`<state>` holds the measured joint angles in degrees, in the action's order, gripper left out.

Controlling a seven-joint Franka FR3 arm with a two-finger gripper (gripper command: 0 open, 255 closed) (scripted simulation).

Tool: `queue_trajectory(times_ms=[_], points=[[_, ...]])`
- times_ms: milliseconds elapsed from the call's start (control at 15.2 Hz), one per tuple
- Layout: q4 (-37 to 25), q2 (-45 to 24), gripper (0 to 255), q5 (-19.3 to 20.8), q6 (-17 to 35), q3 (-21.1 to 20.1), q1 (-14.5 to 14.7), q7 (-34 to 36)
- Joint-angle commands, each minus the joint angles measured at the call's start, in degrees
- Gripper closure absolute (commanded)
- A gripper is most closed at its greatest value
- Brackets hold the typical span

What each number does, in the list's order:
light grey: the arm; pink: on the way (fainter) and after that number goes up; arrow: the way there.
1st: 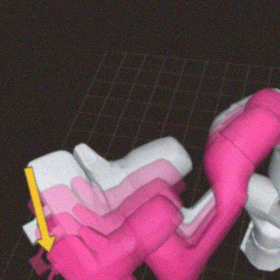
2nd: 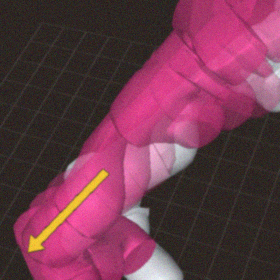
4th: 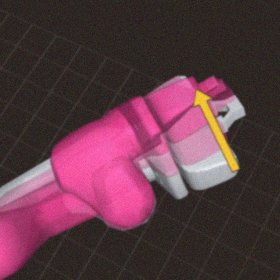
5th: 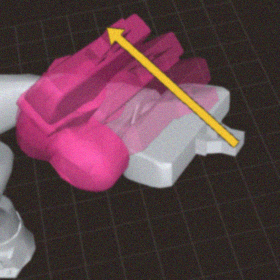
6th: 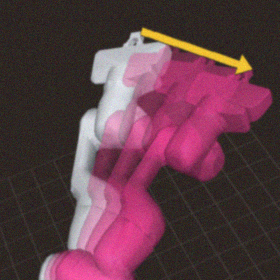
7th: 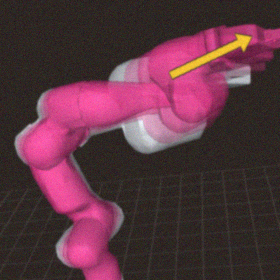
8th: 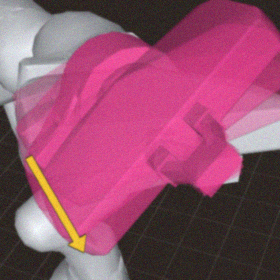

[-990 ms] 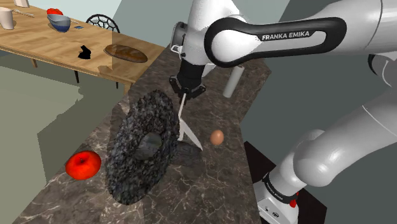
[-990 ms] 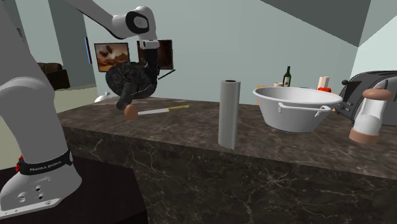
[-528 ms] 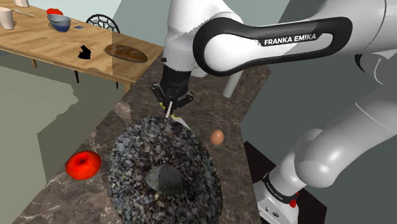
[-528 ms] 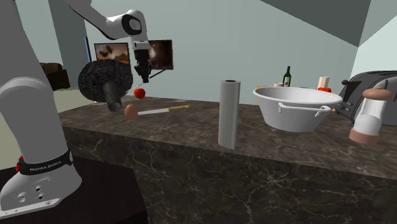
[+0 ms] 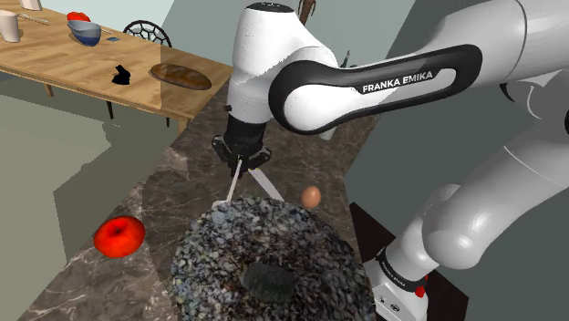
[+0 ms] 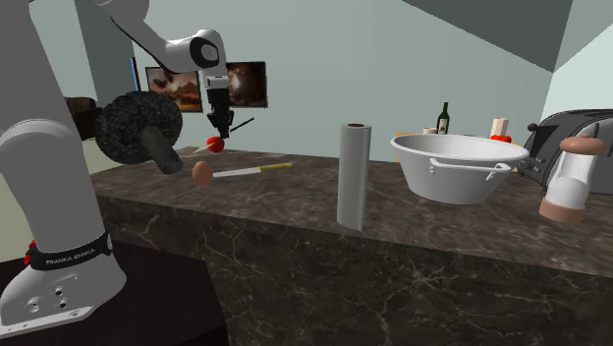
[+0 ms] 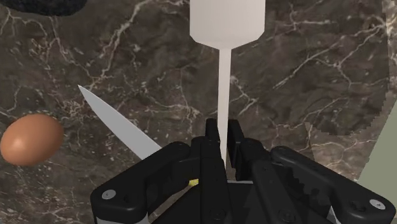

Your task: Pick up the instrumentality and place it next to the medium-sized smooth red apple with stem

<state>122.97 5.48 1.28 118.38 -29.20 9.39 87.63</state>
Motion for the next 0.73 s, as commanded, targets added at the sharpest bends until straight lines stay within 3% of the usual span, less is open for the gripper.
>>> queue_trajectory(times_ms=[0, 660], points=[[0.98, -0.63, 255, 0.37, 1.55, -0.09, -0.01, 0.32], [5.16, -4.58, 255, 2.95, 9.08, -0.5, -0.01, 2.56]])
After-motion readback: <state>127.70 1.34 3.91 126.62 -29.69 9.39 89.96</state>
